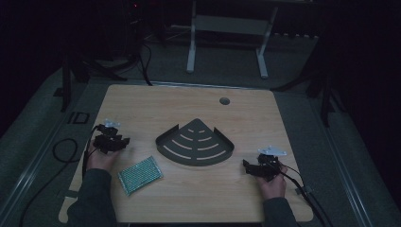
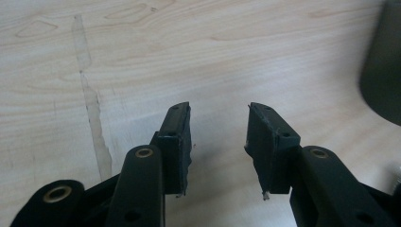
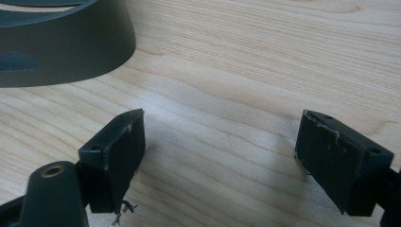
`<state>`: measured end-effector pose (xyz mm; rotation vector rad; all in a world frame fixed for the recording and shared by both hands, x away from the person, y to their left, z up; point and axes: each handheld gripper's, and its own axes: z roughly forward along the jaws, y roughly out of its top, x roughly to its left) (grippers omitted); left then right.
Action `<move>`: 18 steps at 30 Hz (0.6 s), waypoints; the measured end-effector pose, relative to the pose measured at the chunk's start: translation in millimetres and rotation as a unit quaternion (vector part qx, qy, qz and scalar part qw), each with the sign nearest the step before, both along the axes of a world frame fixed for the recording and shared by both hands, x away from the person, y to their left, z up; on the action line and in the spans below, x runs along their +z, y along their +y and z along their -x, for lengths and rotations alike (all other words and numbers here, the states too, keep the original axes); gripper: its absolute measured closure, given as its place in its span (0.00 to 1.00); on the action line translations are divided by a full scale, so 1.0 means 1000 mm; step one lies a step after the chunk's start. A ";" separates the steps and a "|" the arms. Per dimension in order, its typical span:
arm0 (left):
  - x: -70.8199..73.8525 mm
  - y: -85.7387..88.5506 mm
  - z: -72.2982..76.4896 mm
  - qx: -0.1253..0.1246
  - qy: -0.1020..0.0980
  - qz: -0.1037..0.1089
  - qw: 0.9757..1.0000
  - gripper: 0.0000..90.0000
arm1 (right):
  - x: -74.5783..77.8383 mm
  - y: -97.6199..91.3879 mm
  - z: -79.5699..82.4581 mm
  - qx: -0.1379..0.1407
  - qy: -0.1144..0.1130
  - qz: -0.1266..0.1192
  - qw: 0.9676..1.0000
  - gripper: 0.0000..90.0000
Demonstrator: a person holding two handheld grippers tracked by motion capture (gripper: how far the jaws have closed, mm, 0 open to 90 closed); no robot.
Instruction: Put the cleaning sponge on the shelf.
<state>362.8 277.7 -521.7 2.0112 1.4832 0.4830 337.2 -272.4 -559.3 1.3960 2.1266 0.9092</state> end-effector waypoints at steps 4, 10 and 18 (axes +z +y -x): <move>0.004 0.003 0.010 -0.018 0.002 -0.001 1.000 0.67 | 0.000 0.000 0.000 0.000 0.000 0.000 1.000 0.18; 0.011 0.004 0.021 -0.046 0.012 0.009 0.999 0.70 | 0.000 0.000 0.000 0.000 0.000 0.000 1.000 0.18; 0.017 -0.004 0.027 -0.075 0.018 0.018 0.997 0.73 | 0.000 0.000 0.000 0.000 0.000 0.000 1.000 0.18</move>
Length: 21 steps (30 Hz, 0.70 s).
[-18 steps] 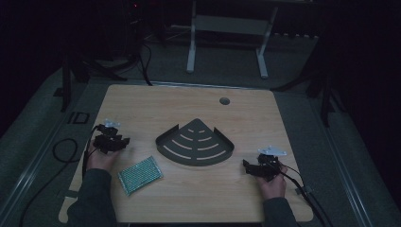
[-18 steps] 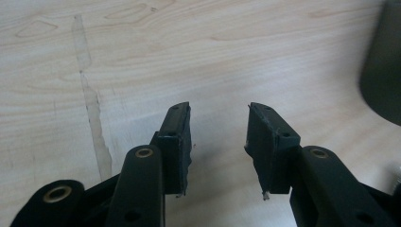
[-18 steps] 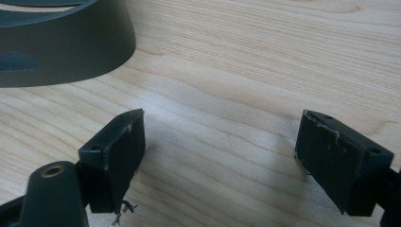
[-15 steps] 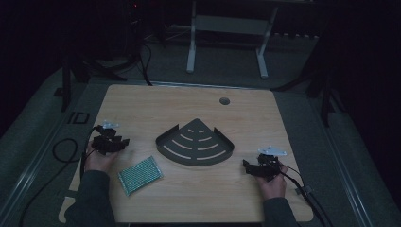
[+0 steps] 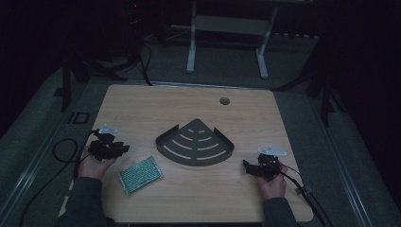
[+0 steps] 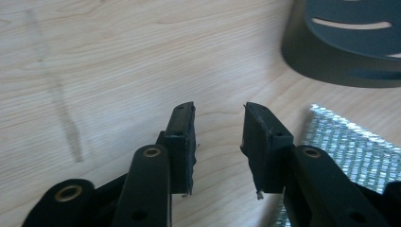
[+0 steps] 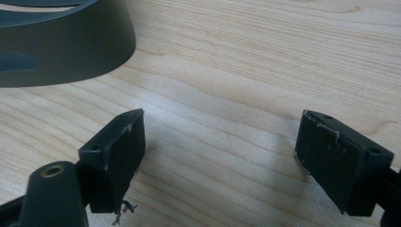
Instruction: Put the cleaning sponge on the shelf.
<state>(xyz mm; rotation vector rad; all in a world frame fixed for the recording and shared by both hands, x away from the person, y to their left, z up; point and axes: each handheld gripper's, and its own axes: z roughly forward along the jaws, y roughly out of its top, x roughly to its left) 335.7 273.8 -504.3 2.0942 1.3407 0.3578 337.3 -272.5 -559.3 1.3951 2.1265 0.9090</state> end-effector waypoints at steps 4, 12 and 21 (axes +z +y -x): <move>0.002 -0.006 0.001 -0.015 0.004 0.000 1.000 0.78 | 0.000 0.000 0.000 0.000 0.000 0.000 1.000 0.18; 0.005 -0.027 0.000 -0.071 0.030 -0.011 0.997 0.89 | 0.000 0.000 0.000 0.000 0.000 0.000 1.000 0.18; 0.003 -0.039 -0.001 -0.101 0.061 -0.022 0.993 0.99 | 0.000 0.000 0.000 0.000 0.000 0.000 1.000 0.18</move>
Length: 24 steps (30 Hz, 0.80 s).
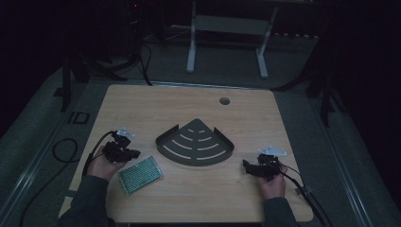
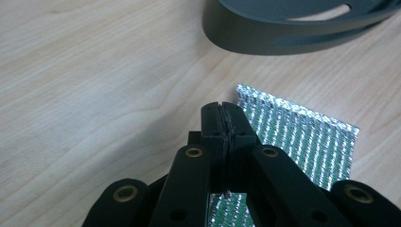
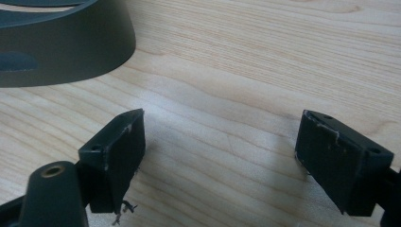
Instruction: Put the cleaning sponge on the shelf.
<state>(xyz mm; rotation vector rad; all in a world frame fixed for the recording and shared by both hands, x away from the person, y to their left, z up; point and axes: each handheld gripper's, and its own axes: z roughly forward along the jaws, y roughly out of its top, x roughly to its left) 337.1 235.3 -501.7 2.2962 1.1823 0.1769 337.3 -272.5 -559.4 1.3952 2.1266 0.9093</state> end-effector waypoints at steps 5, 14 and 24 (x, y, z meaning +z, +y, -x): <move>0.001 -0.002 -0.001 -0.024 0.018 -0.016 0.999 0.98 | 0.000 0.000 0.000 0.000 0.000 0.000 1.000 0.18; 0.001 -0.010 -0.003 -0.061 0.042 -0.039 0.996 0.98 | 0.000 0.000 0.000 0.000 0.000 0.000 1.000 0.18; -0.008 -0.009 -0.003 -0.061 0.063 -0.050 0.995 1.00 | 0.000 0.000 0.000 0.000 0.000 0.000 1.000 0.18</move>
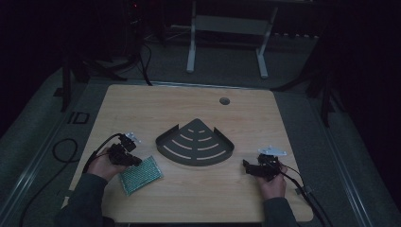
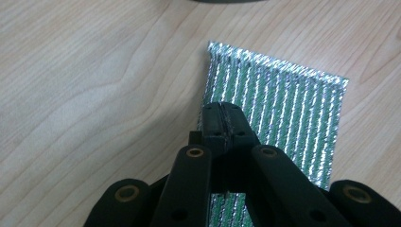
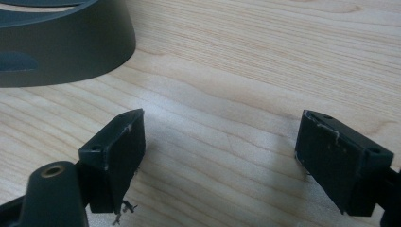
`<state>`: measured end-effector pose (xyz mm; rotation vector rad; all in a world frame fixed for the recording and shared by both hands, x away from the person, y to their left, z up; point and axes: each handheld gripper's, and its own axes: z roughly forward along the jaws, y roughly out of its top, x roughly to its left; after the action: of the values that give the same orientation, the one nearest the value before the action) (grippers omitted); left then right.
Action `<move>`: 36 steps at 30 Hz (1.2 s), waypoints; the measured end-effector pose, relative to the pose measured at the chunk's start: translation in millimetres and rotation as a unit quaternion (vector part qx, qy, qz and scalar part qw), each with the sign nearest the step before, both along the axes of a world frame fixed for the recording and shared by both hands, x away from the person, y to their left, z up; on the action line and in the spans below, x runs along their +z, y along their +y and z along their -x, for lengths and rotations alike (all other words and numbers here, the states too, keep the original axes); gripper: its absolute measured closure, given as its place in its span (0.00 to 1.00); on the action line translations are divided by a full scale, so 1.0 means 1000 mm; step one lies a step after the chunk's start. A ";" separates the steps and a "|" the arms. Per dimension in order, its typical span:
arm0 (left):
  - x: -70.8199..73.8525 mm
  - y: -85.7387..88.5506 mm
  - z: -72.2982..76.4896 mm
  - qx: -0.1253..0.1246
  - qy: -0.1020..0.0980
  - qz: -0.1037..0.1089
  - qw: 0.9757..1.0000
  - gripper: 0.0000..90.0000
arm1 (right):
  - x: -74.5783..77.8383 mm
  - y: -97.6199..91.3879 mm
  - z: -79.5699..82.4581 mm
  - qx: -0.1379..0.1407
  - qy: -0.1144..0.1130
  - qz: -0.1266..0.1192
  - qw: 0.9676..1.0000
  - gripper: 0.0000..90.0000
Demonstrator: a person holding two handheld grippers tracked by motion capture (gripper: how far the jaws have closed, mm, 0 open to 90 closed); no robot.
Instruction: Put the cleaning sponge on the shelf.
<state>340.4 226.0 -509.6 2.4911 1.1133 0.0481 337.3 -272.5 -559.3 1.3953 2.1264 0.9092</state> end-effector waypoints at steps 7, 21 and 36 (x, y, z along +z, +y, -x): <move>-0.003 0.007 0.001 0.017 0.004 -0.002 1.000 1.00 | 0.000 0.000 0.000 0.000 0.000 0.000 1.000 0.18; 0.002 0.013 -0.001 0.040 0.019 -0.001 0.999 0.90 | 0.000 0.000 0.000 0.000 0.000 0.000 1.000 0.18; -0.003 0.015 -0.021 0.053 0.078 -0.016 0.995 0.84 | 0.000 0.000 0.000 0.000 0.000 0.000 1.000 0.18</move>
<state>361.1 240.6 -512.4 2.4964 1.3185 -0.1009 337.3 -272.5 -559.3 1.3952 2.1265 0.9091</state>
